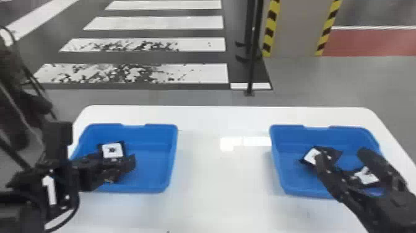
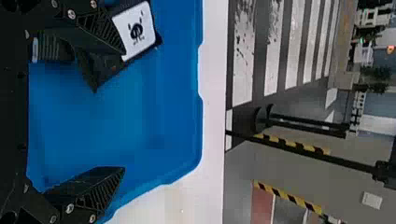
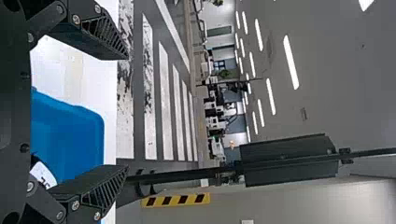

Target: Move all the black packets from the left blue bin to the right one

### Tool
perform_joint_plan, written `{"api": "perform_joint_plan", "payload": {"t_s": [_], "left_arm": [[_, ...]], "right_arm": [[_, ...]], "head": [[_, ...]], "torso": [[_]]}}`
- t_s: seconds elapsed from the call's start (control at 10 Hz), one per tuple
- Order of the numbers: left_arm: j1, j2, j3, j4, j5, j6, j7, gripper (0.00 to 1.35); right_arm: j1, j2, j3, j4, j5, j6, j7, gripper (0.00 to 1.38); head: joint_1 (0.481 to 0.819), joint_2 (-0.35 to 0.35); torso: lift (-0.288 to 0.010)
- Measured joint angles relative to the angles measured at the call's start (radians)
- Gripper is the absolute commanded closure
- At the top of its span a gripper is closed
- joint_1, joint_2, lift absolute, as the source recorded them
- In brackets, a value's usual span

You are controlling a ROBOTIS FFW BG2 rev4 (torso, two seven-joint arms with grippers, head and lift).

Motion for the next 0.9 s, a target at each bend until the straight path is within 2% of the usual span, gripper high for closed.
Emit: {"api": "perform_joint_plan", "payload": {"t_s": [0.3,0.5,0.9], "left_arm": [[-0.026,-0.019,0.018,-0.013,-0.103,0.095,0.037,0.17],[-0.052,-0.024,0.037,0.002,-0.132,0.12,0.058,0.17],[-0.182,-0.008,0.014,0.185,-0.156,0.139,0.064,0.17]], "right_arm": [[0.029,0.0,0.011,-0.01,-0.029,0.009,0.001,0.21],[0.022,0.0,0.015,0.005,-0.038,0.022,0.006,0.21],[0.009,0.0,0.015,0.032,-0.071,0.059,0.026,0.21]], "head": [[0.695,0.182],[0.695,0.21],[0.695,0.225]], "torso": [[-0.14],[-0.14],[-0.14]]}}
